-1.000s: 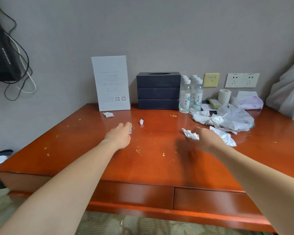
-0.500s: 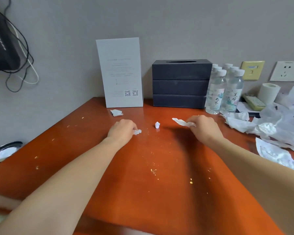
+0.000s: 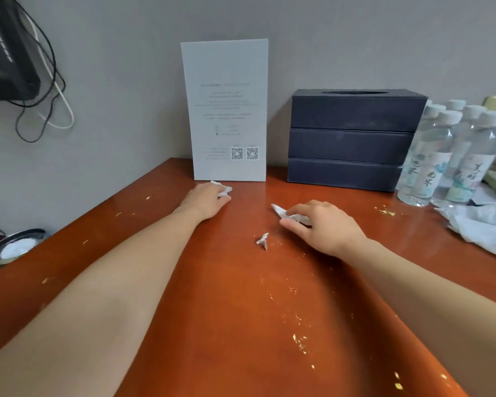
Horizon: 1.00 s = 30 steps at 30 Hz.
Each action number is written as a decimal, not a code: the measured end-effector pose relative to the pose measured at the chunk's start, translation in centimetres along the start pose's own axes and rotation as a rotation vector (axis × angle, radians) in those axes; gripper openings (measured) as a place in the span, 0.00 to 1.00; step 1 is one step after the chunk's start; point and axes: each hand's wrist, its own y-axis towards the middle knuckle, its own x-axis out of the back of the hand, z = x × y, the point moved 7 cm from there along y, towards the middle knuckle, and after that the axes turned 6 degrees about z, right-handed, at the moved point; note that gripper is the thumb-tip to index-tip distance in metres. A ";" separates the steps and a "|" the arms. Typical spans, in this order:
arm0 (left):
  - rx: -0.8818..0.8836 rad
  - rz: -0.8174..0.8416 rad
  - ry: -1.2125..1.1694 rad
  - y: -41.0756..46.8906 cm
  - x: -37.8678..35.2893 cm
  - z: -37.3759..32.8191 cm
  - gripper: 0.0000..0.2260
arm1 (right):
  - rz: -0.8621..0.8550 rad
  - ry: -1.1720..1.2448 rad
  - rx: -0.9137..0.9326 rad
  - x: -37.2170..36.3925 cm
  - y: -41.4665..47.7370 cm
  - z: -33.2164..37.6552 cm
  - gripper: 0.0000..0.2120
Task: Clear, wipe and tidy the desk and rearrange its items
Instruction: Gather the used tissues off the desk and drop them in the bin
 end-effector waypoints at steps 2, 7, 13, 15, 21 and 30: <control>-0.007 -0.030 -0.002 0.3 0.3 0.0 0.15 | 0.023 -0.030 -0.003 0.0 0.1 0.2 0.24; -0.009 -0.064 0.037 -0.7 0.9 -0.7 0.11 | 0.032 0.174 -0.154 0.1 0.1 1.1 0.32; -0.001 -0.058 0.043 -3.6 0.9 -0.8 0.12 | 0.052 0.147 -0.088 -1.8 -0.6 6.1 0.33; -0.009 -0.034 0.051 -4.5 1.0 -1.1 0.12 | 0.057 0.126 -0.064 -2.5 -1.0 6.9 0.29; -0.046 0.024 0.075 -6.9 0.9 -2.2 0.10 | 0.136 0.197 -0.077 -2.5 -2.3 5.6 0.19; -0.070 0.028 0.045 -10.1 -0.3 -5.1 0.08 | -0.033 0.123 -0.105 -0.2 -6.9 1.2 0.15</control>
